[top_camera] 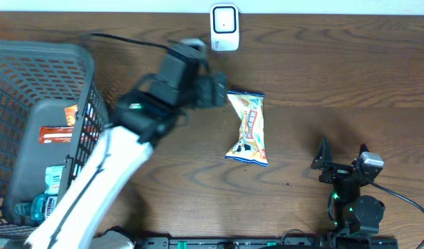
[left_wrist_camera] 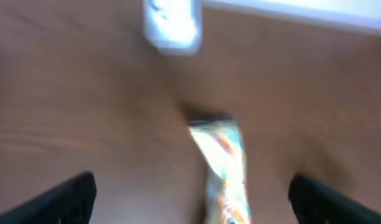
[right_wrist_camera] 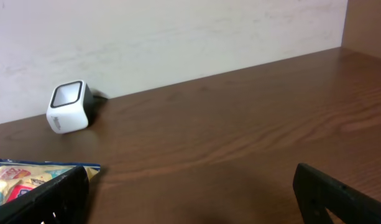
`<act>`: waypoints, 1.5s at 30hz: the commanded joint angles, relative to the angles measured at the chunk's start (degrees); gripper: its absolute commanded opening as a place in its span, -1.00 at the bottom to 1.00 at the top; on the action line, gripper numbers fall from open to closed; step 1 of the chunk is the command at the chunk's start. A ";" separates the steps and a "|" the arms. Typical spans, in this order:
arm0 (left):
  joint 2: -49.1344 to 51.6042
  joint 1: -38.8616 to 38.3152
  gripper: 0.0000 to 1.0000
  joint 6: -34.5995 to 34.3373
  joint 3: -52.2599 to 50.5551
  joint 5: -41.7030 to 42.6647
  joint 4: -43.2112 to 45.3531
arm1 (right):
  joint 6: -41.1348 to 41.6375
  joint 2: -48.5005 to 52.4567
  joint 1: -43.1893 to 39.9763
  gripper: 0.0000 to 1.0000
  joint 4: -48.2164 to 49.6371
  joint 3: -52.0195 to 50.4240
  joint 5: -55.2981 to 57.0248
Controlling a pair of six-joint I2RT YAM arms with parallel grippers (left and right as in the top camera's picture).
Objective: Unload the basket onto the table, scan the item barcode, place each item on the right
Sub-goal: 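Place the yellow snack bag on the table center, open left gripper, then return the left gripper into the basket and grasp the light-blue packet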
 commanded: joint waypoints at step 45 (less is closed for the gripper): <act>22.62 64.65 0.42 -28.30 -19.61 -1.95 -14.03 | -0.83 -0.31 -0.79 0.98 -0.09 -0.22 0.31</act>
